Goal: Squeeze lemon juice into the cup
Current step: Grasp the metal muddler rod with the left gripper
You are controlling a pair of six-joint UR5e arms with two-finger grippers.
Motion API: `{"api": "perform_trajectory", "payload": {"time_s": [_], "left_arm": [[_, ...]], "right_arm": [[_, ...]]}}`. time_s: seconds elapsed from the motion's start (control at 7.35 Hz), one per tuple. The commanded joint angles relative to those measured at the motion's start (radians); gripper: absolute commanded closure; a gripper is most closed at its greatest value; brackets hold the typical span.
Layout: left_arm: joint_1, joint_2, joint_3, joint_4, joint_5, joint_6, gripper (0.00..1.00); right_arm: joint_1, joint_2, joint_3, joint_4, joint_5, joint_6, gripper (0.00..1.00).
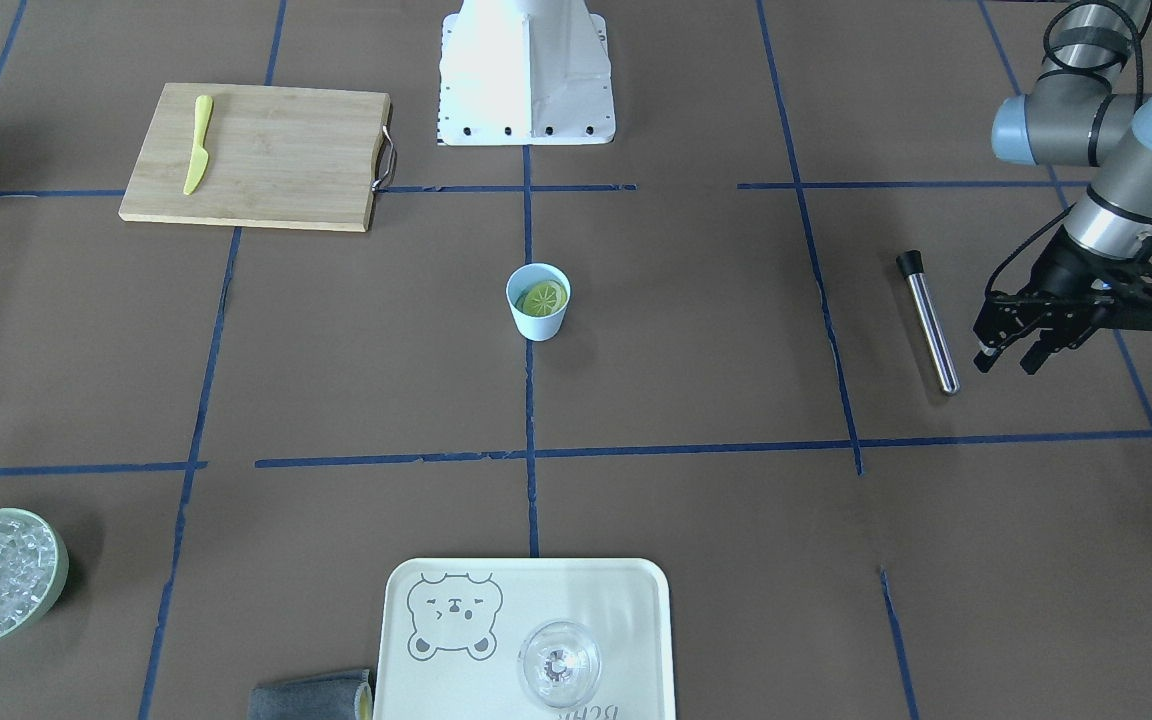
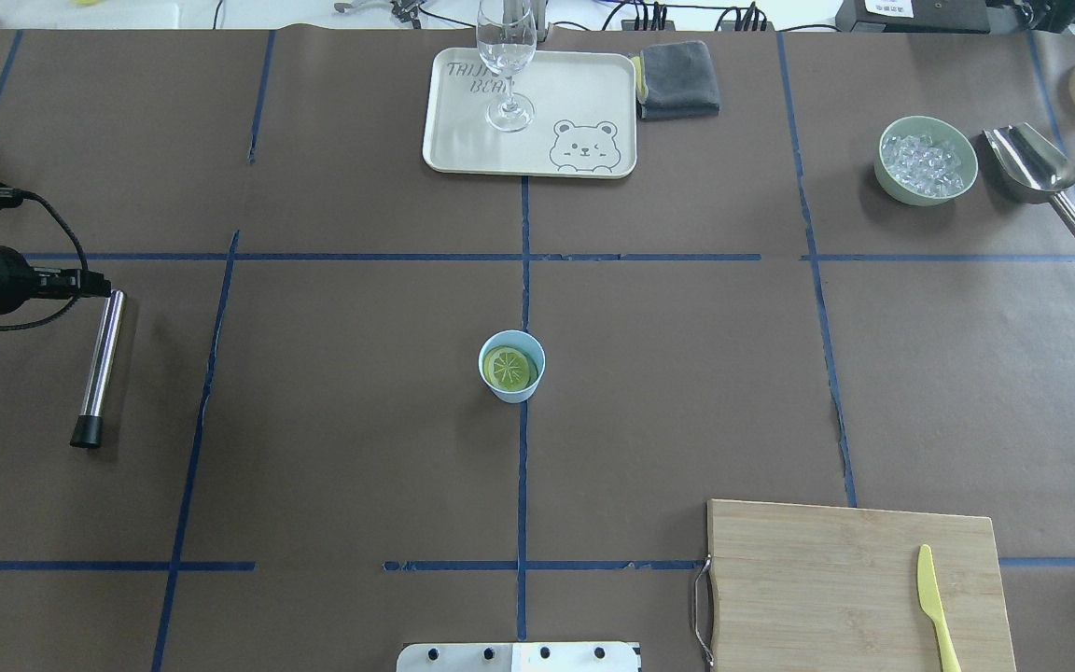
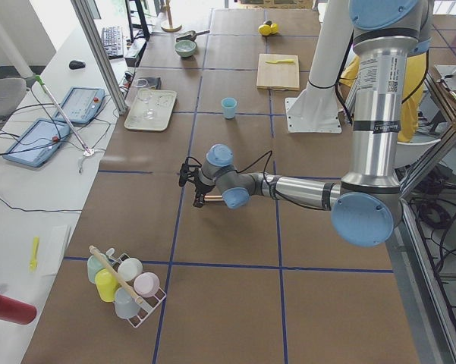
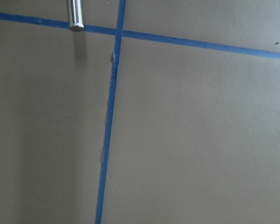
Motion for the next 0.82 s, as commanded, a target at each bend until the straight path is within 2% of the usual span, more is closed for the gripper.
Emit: {"api": "perform_trajectory", "payload": {"time_s": [0.0,0.41,0.54,0.68], "left_arm": [[0.063,-0.008,0.011,0.001,0.022,-0.033,0.33],[0.078,-0.007,0.026,0.002,0.063,-0.033,0.34],[0.078,-0.007,0.026,0.002,0.063,-0.033,0.38],[0.078,-0.007,0.022,0.001,0.063,-0.037,0.65]], "right_arm": [[0.0,0.0,0.0,0.0,-0.001,-0.002,0.0],[0.002,0.0,0.0,0.0,-0.001,-0.002,0.0],[0.002,0.0,0.0,0.0,-0.001,-0.002,0.0],[0.002,0.0,0.001,0.0,-0.001,-0.002,0.0]]}}
